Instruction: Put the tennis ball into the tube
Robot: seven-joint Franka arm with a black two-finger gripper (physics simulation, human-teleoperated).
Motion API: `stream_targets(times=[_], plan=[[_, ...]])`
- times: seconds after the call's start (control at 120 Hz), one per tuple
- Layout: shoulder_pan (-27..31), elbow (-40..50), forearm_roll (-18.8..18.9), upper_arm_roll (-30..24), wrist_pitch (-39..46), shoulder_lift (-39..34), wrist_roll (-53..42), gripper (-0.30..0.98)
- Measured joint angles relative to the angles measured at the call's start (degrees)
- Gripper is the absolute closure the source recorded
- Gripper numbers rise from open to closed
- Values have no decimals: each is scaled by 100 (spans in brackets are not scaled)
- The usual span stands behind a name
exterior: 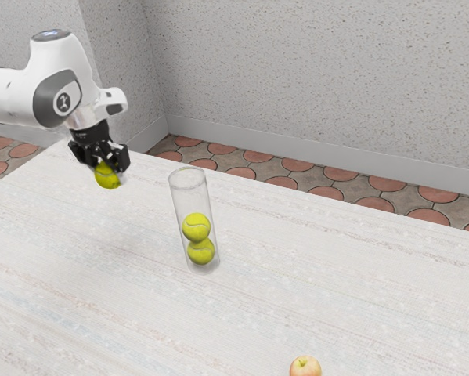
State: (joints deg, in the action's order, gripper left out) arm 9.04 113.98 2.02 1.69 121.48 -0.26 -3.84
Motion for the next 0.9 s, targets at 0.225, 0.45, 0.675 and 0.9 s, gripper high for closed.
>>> stream_targets(times=[0.225, 0.45, 0.675, 0.9], plan=[[-54, -493, -51, -663, -921, -55, 363, 48], [-192, -1001, -17, -1239, -1327, 175, 678, 48], [-261, -1579, 78, -1359, -1469, 583, 902, 46], [-282, -2001, 180, -1421, -1575, 949, 1045, 44]])
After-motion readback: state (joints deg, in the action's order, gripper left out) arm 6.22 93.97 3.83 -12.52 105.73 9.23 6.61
